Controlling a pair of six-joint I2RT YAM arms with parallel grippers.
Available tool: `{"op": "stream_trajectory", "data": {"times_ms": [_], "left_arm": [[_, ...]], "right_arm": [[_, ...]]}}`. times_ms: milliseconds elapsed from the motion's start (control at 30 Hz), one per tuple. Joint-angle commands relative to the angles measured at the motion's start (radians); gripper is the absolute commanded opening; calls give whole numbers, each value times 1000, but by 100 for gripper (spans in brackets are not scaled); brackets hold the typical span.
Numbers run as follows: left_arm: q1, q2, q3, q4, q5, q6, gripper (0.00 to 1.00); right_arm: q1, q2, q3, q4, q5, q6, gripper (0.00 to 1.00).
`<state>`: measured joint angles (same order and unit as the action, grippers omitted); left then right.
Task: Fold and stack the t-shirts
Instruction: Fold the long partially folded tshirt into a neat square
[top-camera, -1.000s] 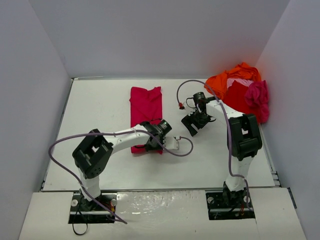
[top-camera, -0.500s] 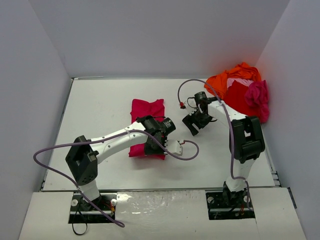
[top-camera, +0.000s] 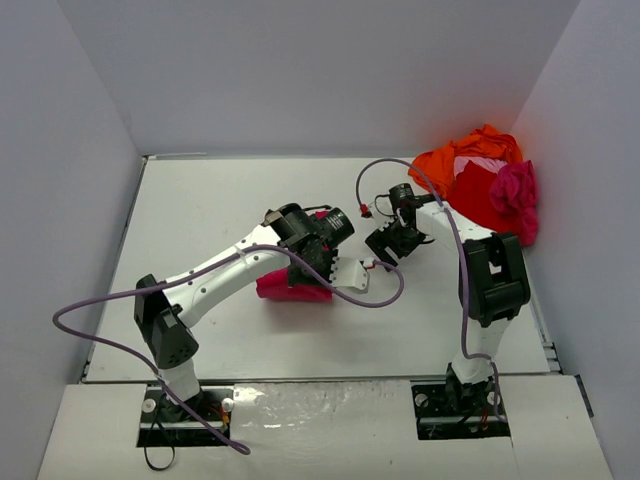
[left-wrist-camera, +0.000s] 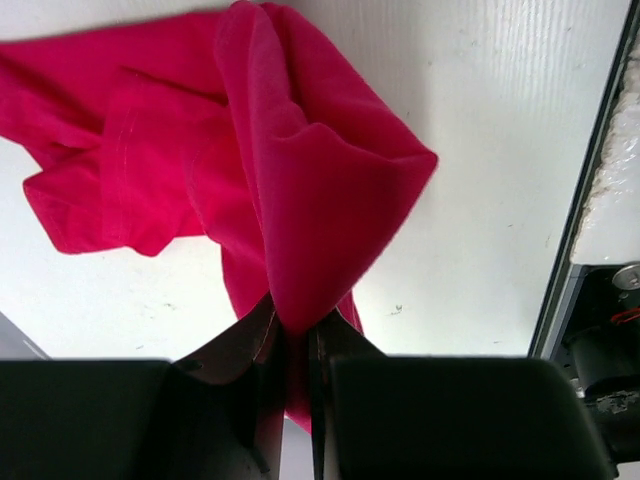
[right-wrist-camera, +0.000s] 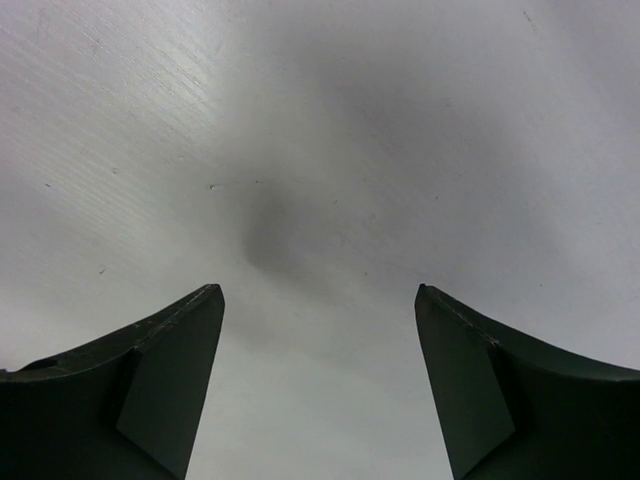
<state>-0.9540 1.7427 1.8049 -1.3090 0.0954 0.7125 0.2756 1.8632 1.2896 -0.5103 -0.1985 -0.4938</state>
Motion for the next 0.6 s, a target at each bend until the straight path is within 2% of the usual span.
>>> {"op": "stream_trajectory", "data": {"times_ms": [0,100,333,567], "left_arm": [[71,26,31,-37,-59,84,0],[150,70,43,-12,-84,132,0],[264,227,189,-32,-78,247,0],[293,345,372,-68,-61,301,0]], "right_arm": [[-3,-77,13,-13,7,8,75],[-3,-82,16,-14,4,8,75],[-4,-99,-4,-11,7,2,75],[-7,-78,-4,-9,11,-8,75]]}}
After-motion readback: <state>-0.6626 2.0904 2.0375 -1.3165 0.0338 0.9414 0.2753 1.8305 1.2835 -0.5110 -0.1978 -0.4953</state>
